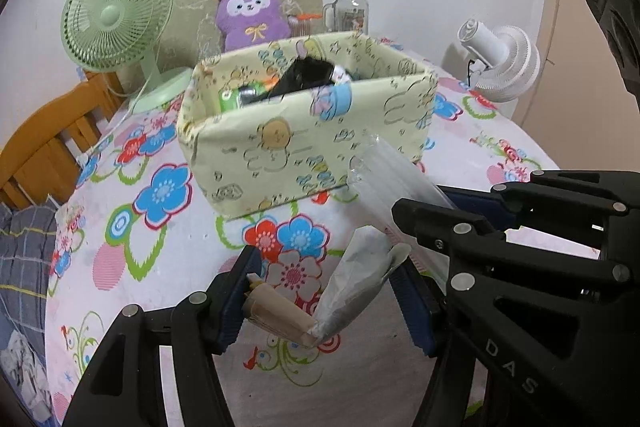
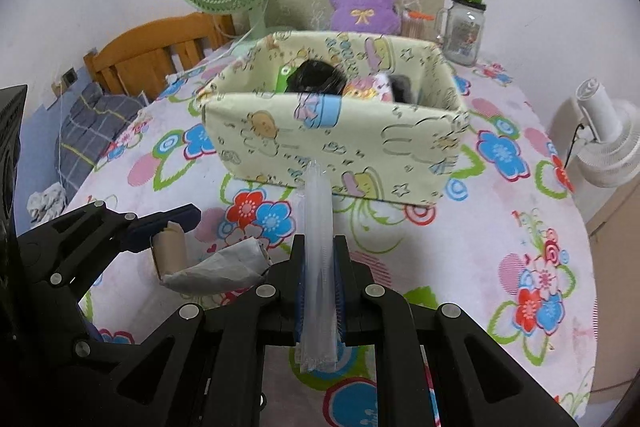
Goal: Organize soft objects
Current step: 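Carry the white roll with the left gripper while the right carries the clear bag toward the box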
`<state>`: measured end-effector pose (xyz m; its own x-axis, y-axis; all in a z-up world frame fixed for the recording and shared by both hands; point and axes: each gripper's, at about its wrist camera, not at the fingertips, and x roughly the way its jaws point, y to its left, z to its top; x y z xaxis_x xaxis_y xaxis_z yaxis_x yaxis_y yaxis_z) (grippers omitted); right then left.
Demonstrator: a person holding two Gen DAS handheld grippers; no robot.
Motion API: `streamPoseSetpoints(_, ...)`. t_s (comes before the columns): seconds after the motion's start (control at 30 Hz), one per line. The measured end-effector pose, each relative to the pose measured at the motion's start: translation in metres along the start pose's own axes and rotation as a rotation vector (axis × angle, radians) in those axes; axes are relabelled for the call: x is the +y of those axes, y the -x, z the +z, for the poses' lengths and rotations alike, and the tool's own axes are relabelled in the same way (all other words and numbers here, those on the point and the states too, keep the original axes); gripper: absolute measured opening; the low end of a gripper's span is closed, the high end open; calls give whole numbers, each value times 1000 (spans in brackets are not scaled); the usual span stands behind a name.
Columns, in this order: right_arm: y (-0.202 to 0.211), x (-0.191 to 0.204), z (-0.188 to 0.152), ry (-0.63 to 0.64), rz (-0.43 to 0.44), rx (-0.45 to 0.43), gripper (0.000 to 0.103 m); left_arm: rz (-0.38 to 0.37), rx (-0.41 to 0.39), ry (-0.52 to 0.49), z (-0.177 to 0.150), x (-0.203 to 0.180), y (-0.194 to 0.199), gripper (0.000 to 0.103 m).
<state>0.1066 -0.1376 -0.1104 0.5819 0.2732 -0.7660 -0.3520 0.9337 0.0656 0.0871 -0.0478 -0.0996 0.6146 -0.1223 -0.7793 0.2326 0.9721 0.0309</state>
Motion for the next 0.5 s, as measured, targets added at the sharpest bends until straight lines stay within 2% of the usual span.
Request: streamPoseSetpoints(0.5,36,-8,19,-3,-53,-80,15,0,-66,-29,28,-10,25,68)
